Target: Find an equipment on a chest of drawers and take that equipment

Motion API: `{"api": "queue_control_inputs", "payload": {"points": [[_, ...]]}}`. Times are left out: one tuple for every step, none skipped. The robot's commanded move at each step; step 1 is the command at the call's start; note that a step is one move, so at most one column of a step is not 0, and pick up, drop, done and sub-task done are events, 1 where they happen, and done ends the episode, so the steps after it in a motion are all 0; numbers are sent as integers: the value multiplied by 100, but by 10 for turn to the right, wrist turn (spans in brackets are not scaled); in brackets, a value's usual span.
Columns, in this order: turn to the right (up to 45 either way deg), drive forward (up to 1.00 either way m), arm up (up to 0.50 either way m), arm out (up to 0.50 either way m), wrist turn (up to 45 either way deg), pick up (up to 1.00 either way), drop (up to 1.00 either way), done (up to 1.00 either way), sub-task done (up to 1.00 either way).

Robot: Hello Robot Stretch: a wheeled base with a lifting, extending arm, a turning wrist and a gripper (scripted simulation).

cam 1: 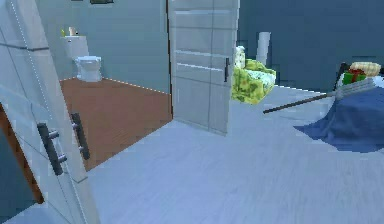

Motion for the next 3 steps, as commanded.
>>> {"api": "queue_control_inputs", "payload": {"points": [[120, 0, 0, 0, 0, 0, 0, 0, 0], [0, 55, 0, 0, 0, 0, 0, 0, 0], [450, 0, 0, 0, 0, 0, 0, 0, 0]]}}
